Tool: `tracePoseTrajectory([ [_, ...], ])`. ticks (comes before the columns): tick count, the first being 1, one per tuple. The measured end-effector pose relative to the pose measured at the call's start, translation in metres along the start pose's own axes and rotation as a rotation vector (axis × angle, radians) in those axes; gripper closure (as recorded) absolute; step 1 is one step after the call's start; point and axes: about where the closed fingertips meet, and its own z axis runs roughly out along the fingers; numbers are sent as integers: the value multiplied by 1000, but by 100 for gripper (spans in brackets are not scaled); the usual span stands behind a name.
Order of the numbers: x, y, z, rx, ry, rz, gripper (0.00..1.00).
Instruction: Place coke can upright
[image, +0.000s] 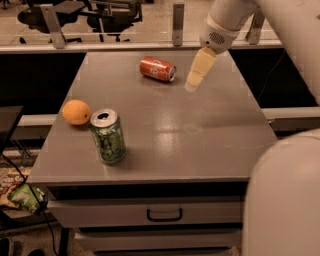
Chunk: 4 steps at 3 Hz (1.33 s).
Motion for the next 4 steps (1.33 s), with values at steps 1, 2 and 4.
tracePoseTrajectory([
  [1, -21, -21, 23, 6, 16, 47, 0],
  [2, -41, -34, 41, 16, 25, 73, 0],
  [4, -76, -51, 81, 20, 63, 104, 0],
])
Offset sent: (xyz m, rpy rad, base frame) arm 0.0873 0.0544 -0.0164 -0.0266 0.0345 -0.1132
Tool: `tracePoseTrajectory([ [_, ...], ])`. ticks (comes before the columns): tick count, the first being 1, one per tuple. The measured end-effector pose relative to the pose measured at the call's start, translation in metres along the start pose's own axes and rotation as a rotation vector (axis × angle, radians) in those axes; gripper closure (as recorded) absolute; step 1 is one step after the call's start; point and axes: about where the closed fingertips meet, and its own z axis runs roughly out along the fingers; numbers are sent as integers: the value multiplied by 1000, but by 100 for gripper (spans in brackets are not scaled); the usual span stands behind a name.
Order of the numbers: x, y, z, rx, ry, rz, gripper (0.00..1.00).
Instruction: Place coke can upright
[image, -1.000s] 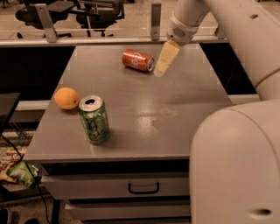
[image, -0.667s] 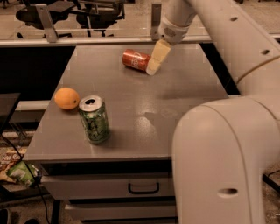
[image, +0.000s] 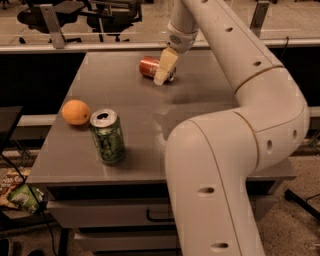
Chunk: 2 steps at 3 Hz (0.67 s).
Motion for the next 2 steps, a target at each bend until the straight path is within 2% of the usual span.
tracePoseTrajectory([
  [2, -26, -1, 23, -10, -7, 10, 0],
])
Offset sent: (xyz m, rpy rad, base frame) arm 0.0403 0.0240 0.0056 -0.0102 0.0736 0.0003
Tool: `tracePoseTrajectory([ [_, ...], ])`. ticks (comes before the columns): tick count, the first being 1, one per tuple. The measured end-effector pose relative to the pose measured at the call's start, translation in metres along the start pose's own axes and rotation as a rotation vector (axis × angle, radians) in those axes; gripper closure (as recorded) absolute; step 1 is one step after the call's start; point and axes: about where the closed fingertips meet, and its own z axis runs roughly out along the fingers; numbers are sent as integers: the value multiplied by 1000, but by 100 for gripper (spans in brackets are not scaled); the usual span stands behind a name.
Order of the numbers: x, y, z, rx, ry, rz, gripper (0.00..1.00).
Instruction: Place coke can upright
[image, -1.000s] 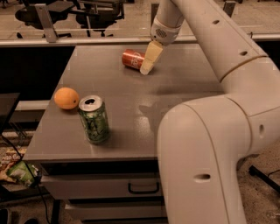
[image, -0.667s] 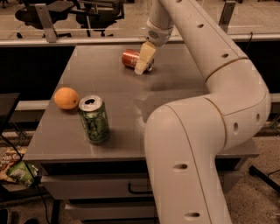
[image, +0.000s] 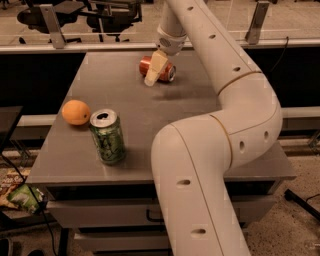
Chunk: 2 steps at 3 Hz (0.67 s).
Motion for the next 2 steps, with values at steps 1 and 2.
tracePoseTrajectory([
  [1, -7, 2, 16, -8, 13, 1, 0],
  [2, -9, 0, 27, 4, 43, -2, 16],
])
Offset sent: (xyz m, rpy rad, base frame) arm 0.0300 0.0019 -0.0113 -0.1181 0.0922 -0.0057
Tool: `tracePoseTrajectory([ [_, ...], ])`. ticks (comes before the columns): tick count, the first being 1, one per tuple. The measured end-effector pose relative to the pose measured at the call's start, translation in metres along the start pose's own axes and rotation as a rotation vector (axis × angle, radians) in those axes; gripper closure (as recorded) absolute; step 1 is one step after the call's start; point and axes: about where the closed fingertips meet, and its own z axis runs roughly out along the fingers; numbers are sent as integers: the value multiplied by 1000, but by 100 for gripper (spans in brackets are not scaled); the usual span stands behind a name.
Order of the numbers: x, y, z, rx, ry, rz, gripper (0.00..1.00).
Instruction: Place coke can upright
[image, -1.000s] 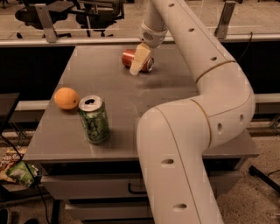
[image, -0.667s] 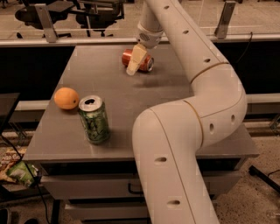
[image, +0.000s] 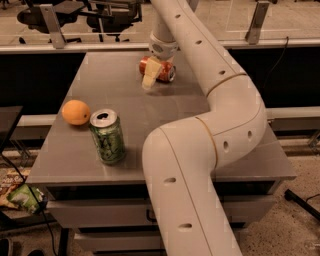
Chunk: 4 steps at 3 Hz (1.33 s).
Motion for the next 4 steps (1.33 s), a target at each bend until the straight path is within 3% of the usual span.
tracePoseTrajectory([
  [2, 5, -5, -1, 13, 12, -17, 62],
  [3, 3, -6, -26, 30, -31, -86, 86],
  [4, -7, -3, -75, 82, -98, -289, 100],
])
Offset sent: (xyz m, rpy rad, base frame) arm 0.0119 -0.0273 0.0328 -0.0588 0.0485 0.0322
